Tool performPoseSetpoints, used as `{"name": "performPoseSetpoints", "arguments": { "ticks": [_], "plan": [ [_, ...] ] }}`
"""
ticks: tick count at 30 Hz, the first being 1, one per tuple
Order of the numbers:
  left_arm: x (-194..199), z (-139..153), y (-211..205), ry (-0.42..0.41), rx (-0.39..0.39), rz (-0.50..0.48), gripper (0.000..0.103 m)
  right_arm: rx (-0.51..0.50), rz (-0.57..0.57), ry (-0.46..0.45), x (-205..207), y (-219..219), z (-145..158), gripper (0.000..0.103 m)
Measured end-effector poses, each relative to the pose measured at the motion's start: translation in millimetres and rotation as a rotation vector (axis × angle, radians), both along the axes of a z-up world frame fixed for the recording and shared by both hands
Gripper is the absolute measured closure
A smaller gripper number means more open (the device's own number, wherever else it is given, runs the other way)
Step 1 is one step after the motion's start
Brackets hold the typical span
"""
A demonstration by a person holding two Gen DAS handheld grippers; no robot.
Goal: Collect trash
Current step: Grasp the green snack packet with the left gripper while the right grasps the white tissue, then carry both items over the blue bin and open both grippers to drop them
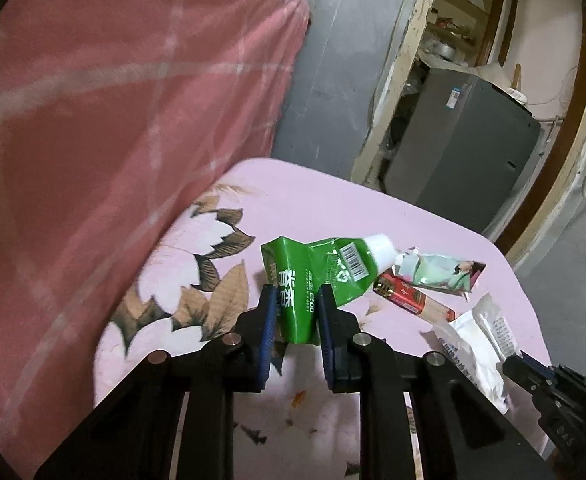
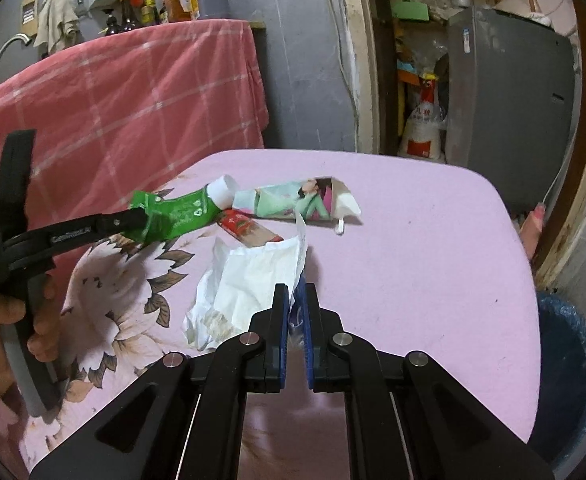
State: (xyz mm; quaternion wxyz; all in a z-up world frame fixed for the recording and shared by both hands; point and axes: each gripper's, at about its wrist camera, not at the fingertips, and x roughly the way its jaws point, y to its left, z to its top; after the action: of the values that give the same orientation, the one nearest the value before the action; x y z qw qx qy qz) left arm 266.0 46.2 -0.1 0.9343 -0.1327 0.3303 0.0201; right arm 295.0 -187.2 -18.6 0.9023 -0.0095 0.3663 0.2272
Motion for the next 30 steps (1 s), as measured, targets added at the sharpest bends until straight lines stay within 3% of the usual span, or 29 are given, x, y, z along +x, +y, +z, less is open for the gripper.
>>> {"name": "performPoseSetpoints", "arguments": {
  "ticks": [9, 17, 30],
  "plan": [
    [-36, 14, -21, -0.099, 0.063, 0.017, 0.087, 0.0, -0.01, 0.028, -3, -3, -7, 0.097],
    [-58, 27, -49, -0.191, 0.079, -0.034, 0.089, -0.024, -0.065, -0.126, -37, -16, 9, 0.099],
    [-58, 47, -122, -0.27, 0.045, -0.172, 0.089, -0.035, -0.262, -0.383, -80, -83, 54, 0.099]
  ]
}}
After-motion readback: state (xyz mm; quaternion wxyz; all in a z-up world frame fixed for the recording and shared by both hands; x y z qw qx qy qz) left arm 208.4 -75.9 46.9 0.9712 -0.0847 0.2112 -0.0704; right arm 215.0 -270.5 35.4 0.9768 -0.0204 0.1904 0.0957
